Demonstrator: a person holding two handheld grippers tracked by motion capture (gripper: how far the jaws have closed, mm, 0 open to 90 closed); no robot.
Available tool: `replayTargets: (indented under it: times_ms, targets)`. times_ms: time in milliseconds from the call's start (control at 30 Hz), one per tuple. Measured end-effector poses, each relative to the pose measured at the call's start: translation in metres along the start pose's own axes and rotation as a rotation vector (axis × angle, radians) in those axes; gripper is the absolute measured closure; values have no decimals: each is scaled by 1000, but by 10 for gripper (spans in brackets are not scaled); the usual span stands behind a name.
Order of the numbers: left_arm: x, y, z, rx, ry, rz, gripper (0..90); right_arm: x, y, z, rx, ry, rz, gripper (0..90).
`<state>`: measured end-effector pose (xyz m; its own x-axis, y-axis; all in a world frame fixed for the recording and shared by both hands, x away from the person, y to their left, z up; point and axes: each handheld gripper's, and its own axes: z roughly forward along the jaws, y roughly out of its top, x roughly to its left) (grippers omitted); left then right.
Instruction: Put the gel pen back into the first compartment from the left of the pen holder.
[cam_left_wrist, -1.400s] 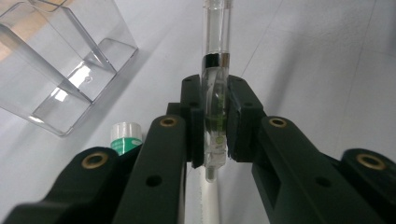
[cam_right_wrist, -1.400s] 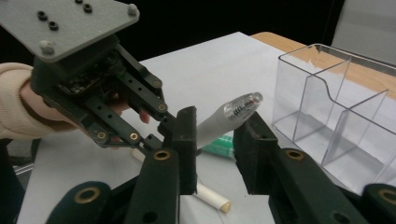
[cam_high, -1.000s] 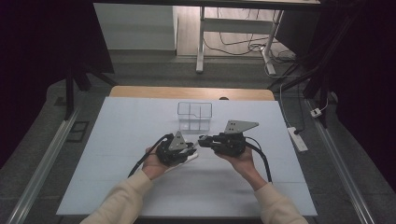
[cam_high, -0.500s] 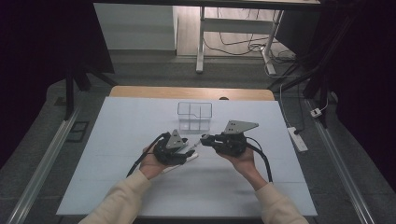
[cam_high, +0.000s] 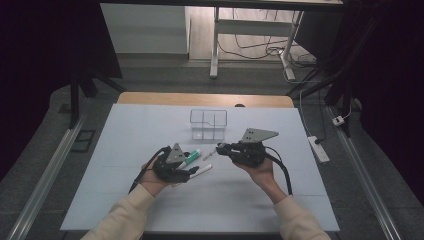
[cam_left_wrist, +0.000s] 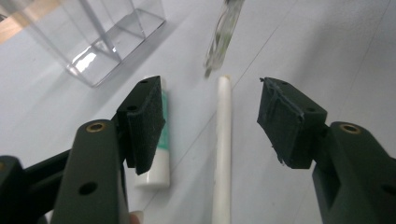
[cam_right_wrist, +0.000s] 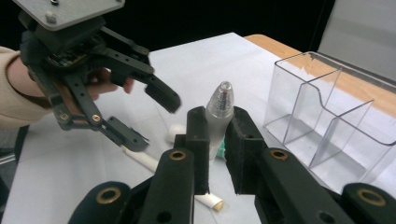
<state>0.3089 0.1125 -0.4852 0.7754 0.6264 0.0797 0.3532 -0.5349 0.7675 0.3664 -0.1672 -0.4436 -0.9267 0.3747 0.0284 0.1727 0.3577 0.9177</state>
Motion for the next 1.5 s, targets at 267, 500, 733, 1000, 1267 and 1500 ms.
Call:
replayTargets:
  times_ms: [267,500,733,1000,1267,1500]
  targets:
    - [3,-25,-22,13,30,-58,400,-1,2,-4,-11,-22,-8,792]
    - [7,-53,-45,20,75,-113,398,-1,4,-8,-29,-33,-11,792]
    - [11,-75,-57,29,100,-158,396,-2,6,-11,-42,-40,-14,792]
    - [20,-81,-58,-2,72,-192,394,-2,7,-10,-25,-75,-25,793]
    - [19,-85,-54,28,93,-169,391,-4,10,-1,-19,-88,-4,792]
    - [22,-86,-57,13,101,-179,391,-2,23,4,-29,-98,-10,792]
